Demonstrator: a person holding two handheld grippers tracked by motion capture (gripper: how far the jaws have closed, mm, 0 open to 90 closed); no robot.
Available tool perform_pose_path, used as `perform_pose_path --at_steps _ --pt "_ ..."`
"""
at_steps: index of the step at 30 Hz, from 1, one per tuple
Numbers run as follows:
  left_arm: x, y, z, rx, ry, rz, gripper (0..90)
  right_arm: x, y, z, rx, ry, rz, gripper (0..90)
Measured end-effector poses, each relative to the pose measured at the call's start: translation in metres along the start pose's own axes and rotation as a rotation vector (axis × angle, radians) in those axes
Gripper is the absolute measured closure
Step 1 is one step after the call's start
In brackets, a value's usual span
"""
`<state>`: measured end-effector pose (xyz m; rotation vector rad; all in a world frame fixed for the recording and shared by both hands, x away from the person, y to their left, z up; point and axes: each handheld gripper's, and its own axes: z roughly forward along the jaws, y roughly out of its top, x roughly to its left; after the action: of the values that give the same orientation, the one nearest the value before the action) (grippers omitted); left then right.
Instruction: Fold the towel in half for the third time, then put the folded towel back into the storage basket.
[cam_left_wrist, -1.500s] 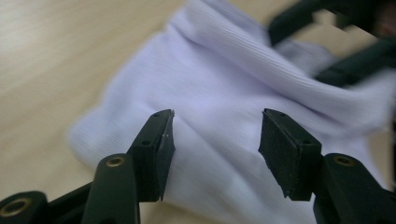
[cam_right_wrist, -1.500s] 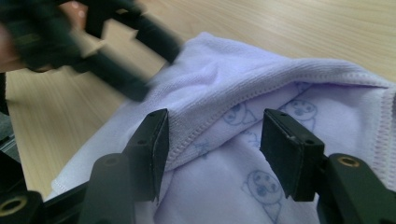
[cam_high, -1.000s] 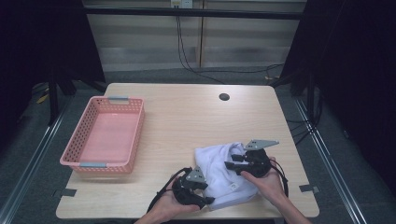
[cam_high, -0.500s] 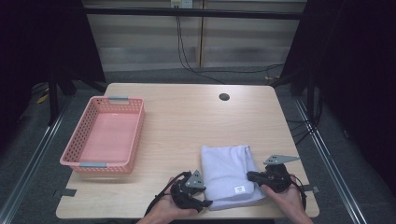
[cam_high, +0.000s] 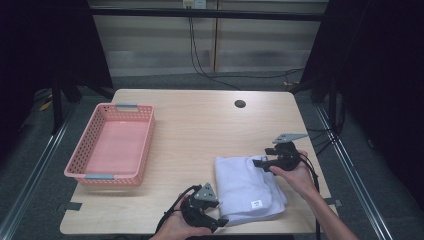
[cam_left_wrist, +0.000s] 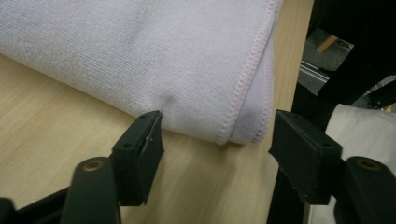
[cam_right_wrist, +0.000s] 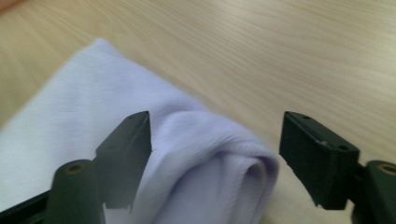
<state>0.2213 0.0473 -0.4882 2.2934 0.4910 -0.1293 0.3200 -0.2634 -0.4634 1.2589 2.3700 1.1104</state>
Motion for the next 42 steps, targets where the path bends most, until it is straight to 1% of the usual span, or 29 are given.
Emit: perform_pose_path --at_steps 1,2,4,5,6,7,8,9,10,11,12,14,15,17,18,21,26,27,28,29,30,31,33,34,35,37,38,41,42 --pt "-0.001 -0.001 0.001 -0.014 0.003 -0.02 31.2 -0.003 0.0 0.005 0.006 0.002 -0.012 20.7" --pt "0.0 -0.001 0.002 -0.014 0.014 -0.025 29.7 -0.007 0.0 0.009 0.019 0.015 -0.002 19.0" --pt "0.001 0.0 0.005 -0.019 -0.005 -0.037 27.6 -0.013 -0.002 0.015 0.023 0.032 0.018 16.6" --pt "0.002 0.0 0.007 -0.019 -0.007 -0.041 27.4 -0.015 -0.003 0.018 0.029 0.051 0.024 17.6" --pt "0.001 0.001 0.008 -0.015 -0.005 -0.047 25.7 -0.016 -0.004 0.021 0.048 0.051 0.027 17.1" --pt "0.001 0.002 0.011 -0.022 -0.016 -0.053 24.4 -0.017 -0.006 0.023 0.061 0.069 0.031 17.1" --pt "0.001 0.003 0.013 -0.012 -0.011 -0.05 24.4 -0.018 -0.008 0.025 0.078 0.097 0.04 18.4" --pt "0.0 0.004 0.014 0.003 0.01 -0.034 22.7 -0.019 -0.01 0.028 0.088 0.108 0.046 17.5" --pt "-0.001 0.005 0.016 -0.006 -0.007 -0.048 21.3 -0.019 -0.012 0.03 0.098 0.132 0.042 18.0" --pt "-0.002 0.006 0.016 -0.002 0.004 -0.049 21.2 -0.019 -0.013 0.032 0.11 0.149 0.047 18.4" --pt "-0.001 0.006 0.017 -0.001 0.004 -0.033 21.3 -0.018 -0.013 0.034 0.111 0.143 0.042 17.0" --pt "-0.003 0.008 0.018 0.003 0.016 -0.026 21.0 -0.017 -0.013 0.035 0.112 0.144 0.028 16.7" --pt "-0.003 0.008 0.019 -0.003 0.02 -0.033 21.2 -0.017 -0.013 0.035 0.11 0.143 0.027 16.5" --pt "-0.004 0.009 0.02 0.002 0.031 -0.027 21.9 -0.016 -0.013 0.035 0.121 0.112 0.0 13.7" --pt "-0.005 0.01 0.021 0.0 0.039 -0.021 22.0 -0.016 -0.013 0.035 0.119 0.105 0.003 13.4" --pt "-0.007 0.01 0.023 -0.013 0.053 -0.022 22.7 -0.016 -0.013 0.036 0.122 0.102 -0.002 12.5" --pt "-0.006 0.01 0.021 0.009 0.108 0.039 37.9 -0.01 -0.011 0.035 0.137 0.139 -0.032 24.5" --pt "-0.007 0.01 0.02 0.025 0.133 0.065 40.8 -0.01 -0.011 0.034 0.143 0.142 -0.031 26.5" --pt "-0.008 0.01 0.021 0.023 0.151 0.074 46.2 -0.009 -0.011 0.034 0.143 0.143 -0.035 29.0" --pt "-0.009 0.011 0.021 0.027 0.157 0.072 47.8 -0.007 -0.011 0.034 0.145 0.15 -0.041 35.9" --pt "-0.009 0.011 0.021 0.026 0.159 0.072 52.8 -0.006 -0.012 0.033 0.147 0.168 -0.044 41.2" --pt "-0.006 0.012 0.018 0.052 0.154 0.084 57.2 -0.005 -0.012 0.033 0.143 0.169 -0.042 42.5" --pt "0.0 0.012 0.016 0.043 0.129 0.067 63.9 -0.004 -0.014 0.032 0.139 0.185 -0.037 50.1" --pt "0.002 0.011 0.015 0.038 0.116 0.054 66.5 -0.005 -0.014 0.032 0.138 0.19 -0.039 51.7" --pt "0.004 0.01 0.016 0.018 0.099 0.024 67.8 -0.004 -0.014 0.031 0.142 0.193 -0.036 54.0" --pt "0.008 0.01 0.014 0.021 0.082 0.016 69.2 -0.003 -0.014 0.032 0.142 0.203 -0.035 59.1" --pt "0.01 0.01 0.013 0.022 0.074 0.024 69.4 -0.003 -0.014 0.031 0.14 0.21 -0.033 60.2" --pt "0.013 0.009 0.011 0.023 0.05 -0.013 69.8 -0.003 -0.014 0.03 0.143 0.21 -0.029 63.5" --pt "0.015 0.008 0.01 0.02 0.045 -0.012 69.8 -0.003 -0.013 0.03 0.143 0.21 -0.019 64.2"
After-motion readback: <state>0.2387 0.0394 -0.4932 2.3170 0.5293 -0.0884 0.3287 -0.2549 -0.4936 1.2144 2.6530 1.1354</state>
